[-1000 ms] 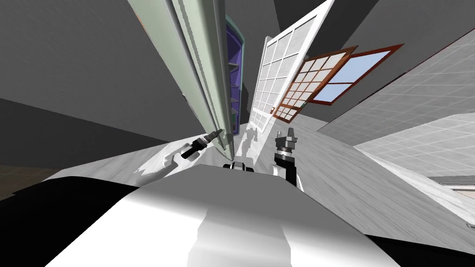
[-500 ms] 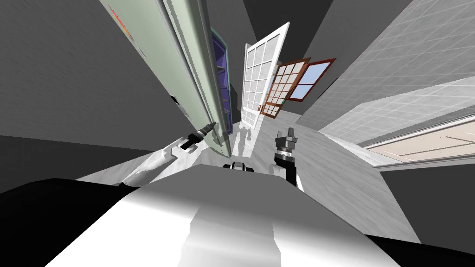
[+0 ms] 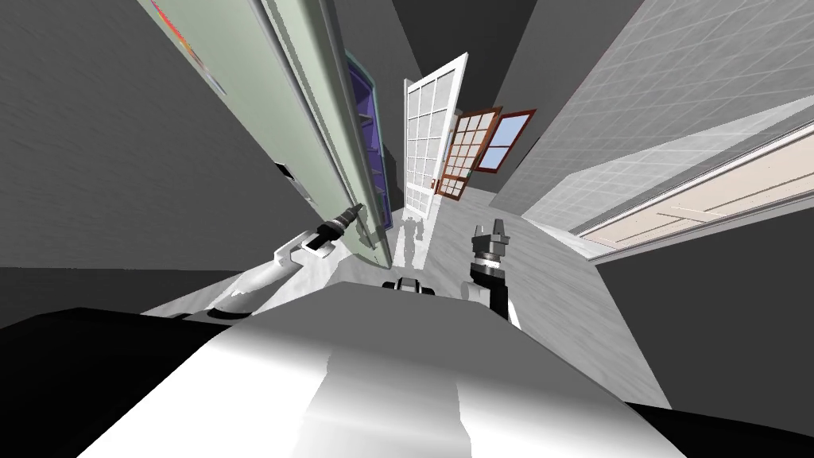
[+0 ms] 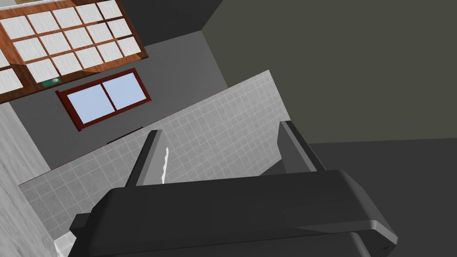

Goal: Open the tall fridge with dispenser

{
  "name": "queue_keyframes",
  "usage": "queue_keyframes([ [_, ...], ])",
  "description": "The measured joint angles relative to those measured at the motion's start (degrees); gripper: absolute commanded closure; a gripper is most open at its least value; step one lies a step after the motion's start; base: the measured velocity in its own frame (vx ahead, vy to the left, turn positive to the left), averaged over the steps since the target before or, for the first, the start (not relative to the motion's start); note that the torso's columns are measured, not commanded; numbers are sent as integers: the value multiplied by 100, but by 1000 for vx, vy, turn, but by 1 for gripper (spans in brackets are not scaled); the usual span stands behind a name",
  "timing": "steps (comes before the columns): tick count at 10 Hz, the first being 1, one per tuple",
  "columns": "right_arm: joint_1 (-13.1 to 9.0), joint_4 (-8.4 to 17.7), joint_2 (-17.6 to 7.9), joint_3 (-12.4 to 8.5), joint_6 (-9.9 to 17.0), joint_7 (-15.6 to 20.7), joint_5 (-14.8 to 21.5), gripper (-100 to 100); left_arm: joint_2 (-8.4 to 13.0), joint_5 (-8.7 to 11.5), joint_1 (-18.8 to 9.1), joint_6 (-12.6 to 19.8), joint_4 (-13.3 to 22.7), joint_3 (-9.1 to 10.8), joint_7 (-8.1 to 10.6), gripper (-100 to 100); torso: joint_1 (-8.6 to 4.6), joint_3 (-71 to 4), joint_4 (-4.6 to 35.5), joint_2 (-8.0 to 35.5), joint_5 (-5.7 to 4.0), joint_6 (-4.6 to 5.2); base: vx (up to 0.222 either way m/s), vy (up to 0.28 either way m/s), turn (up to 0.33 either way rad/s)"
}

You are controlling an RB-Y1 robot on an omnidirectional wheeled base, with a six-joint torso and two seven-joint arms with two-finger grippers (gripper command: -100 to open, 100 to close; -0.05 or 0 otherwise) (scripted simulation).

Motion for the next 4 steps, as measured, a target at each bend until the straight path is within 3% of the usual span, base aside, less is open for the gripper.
queue_keyframes([
  [4,0,0,0,0,0,0,0,0,0,-1,21,26,32,-1,-1,0,38,-2,-7,-3,16,-6,0,1,2],
])
